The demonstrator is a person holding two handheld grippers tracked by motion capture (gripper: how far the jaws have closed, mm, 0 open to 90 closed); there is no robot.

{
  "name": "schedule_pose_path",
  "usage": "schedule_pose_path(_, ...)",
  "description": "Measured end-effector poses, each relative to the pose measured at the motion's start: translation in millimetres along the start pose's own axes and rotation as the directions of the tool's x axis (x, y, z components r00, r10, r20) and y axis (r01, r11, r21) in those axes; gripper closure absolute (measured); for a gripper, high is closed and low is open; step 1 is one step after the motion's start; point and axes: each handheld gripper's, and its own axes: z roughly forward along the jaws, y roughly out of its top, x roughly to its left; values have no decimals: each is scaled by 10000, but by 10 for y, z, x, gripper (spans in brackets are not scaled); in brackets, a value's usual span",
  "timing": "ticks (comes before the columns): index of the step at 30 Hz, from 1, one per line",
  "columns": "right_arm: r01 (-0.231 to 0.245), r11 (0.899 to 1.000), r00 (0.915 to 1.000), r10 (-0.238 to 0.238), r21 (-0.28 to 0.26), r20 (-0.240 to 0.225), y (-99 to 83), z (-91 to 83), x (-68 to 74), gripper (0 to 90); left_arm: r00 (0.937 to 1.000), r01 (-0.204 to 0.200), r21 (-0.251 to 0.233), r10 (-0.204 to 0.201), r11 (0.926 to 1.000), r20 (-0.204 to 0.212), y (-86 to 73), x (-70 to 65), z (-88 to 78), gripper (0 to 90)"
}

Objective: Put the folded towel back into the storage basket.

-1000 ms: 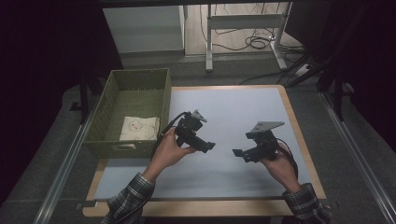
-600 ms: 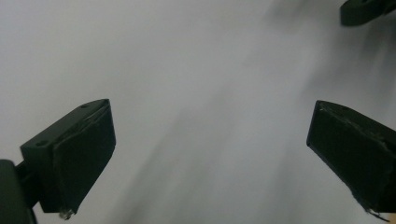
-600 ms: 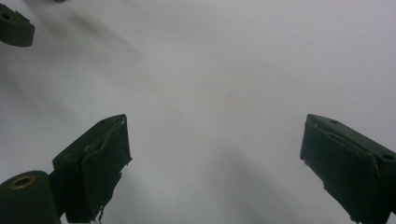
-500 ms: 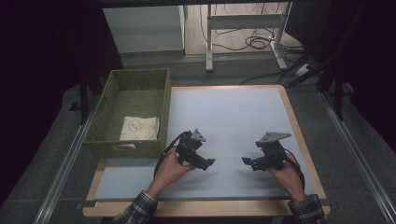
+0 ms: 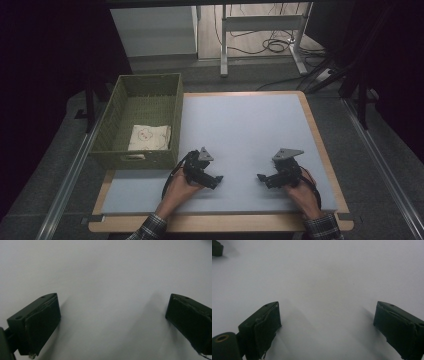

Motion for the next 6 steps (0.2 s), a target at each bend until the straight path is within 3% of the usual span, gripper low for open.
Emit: schedule_pose_path(6, 36, 10000, 10000, -36, -6, 44, -7, 4, 7, 73, 10000, -3, -72, 2, 10000, -21, -8, -5, 5, 0)
